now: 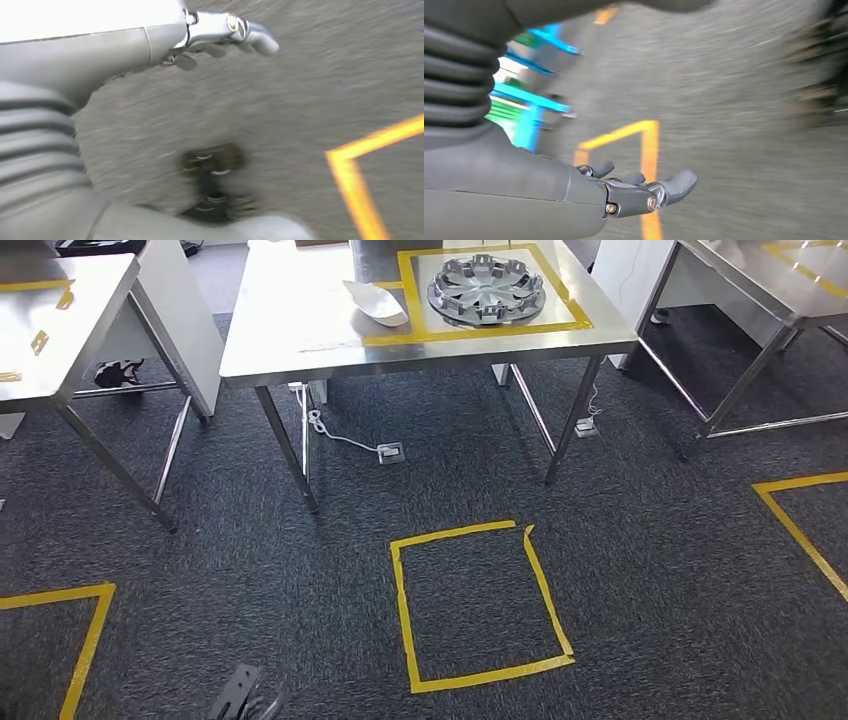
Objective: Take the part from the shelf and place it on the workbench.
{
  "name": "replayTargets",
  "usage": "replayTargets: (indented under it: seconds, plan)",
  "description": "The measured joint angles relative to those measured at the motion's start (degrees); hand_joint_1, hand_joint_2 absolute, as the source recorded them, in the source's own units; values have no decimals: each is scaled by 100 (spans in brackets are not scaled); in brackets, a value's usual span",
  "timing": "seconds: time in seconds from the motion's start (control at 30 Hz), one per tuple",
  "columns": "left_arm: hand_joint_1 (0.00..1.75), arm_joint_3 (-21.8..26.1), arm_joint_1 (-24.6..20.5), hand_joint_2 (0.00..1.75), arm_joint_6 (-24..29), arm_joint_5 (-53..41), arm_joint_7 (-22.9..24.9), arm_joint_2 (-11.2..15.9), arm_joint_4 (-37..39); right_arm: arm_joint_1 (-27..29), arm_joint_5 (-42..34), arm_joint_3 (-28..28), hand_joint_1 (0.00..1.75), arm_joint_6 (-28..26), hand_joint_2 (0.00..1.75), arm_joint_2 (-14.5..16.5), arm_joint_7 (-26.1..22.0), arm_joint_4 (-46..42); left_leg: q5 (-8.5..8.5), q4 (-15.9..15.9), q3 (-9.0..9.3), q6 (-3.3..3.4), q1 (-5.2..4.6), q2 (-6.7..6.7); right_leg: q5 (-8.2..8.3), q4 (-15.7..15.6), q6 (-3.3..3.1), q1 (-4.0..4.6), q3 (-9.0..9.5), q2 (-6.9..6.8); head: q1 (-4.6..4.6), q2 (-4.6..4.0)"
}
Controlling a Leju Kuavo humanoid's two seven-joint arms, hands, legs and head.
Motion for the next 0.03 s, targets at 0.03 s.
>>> replayTargets:
  seconds: [0.03]
  plan:
    - [0, 0, -47, 0, 1, 0, 0, -1, -68, 54, 1, 4, 0, -1, 0, -6, -1, 60, -2, 8, -9, -6, 4, -4, -84, 191, 18, -13, -94, 0, 5, 0]
